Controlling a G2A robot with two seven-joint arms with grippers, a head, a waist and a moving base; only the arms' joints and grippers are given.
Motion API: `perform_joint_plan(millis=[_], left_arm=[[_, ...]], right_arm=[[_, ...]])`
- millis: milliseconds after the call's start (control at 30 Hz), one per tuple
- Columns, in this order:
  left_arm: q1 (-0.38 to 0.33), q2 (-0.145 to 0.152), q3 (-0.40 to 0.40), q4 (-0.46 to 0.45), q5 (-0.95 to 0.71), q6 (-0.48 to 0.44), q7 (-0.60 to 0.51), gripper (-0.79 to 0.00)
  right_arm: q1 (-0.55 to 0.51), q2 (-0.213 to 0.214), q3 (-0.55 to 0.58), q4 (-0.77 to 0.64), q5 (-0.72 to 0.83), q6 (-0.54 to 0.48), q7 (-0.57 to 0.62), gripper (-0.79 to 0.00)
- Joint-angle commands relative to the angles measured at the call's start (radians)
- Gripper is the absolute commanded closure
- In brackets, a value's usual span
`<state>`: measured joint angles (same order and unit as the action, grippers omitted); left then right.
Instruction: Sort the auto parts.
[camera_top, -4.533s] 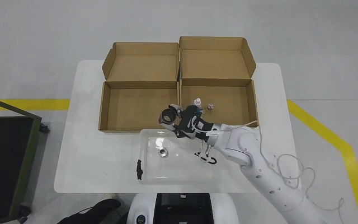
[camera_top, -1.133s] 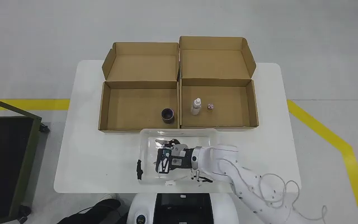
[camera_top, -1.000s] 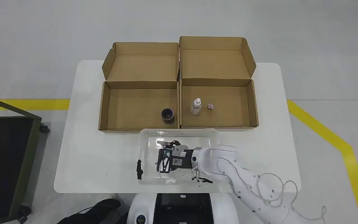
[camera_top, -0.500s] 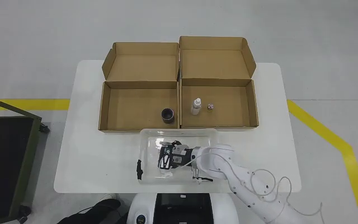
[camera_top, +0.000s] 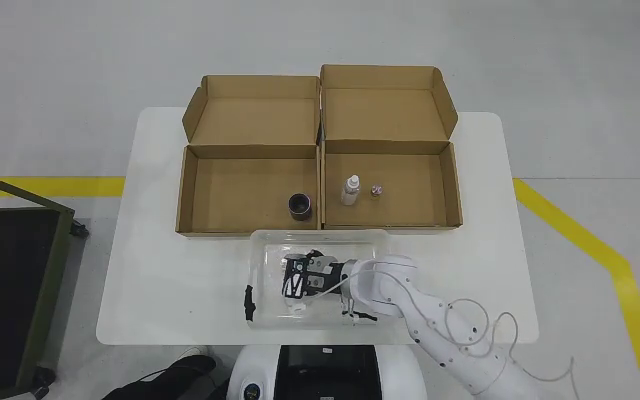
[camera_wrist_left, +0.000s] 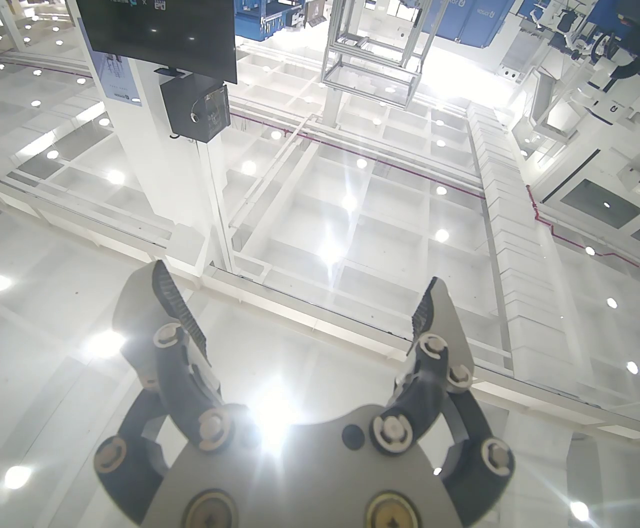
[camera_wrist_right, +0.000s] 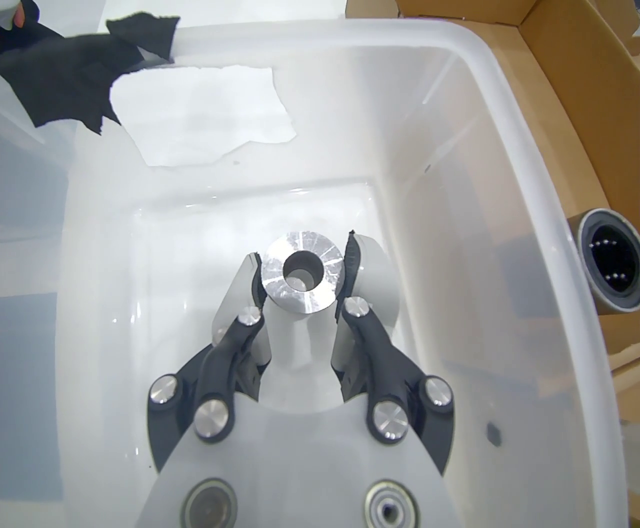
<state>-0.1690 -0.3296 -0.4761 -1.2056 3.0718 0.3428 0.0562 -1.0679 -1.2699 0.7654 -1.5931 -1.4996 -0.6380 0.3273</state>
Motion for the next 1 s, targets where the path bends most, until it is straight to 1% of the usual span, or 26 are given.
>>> perform_joint_plan(millis=[0,367,767,967], left_arm=[[0.000,0.000,0.000,0.000,0.000,0.000,0.000,-0.785],[0.000,0.000,0.000,0.000,0.000,0.000,0.000,-0.785],[0.000,0.000,0.000,0.000,0.000,0.000,0.000,-0.785],[0.000,0.000,0.000,0.000,0.000,0.000,0.000,-0.785]], right_arm=[[0.001,0.000,0.004,-0.008,0.004,-0.002,-0.002,0.000],[-0.021,0.011,0.068,-0.117,0.083,-0.028,-0.006,0.000],[-0.046,0.023,0.155,-0.263,0.249,-0.055,-0.028,0.000],[-0.064,0.031,0.215,-0.339,0.307,-0.058,-0.080,0.000]])
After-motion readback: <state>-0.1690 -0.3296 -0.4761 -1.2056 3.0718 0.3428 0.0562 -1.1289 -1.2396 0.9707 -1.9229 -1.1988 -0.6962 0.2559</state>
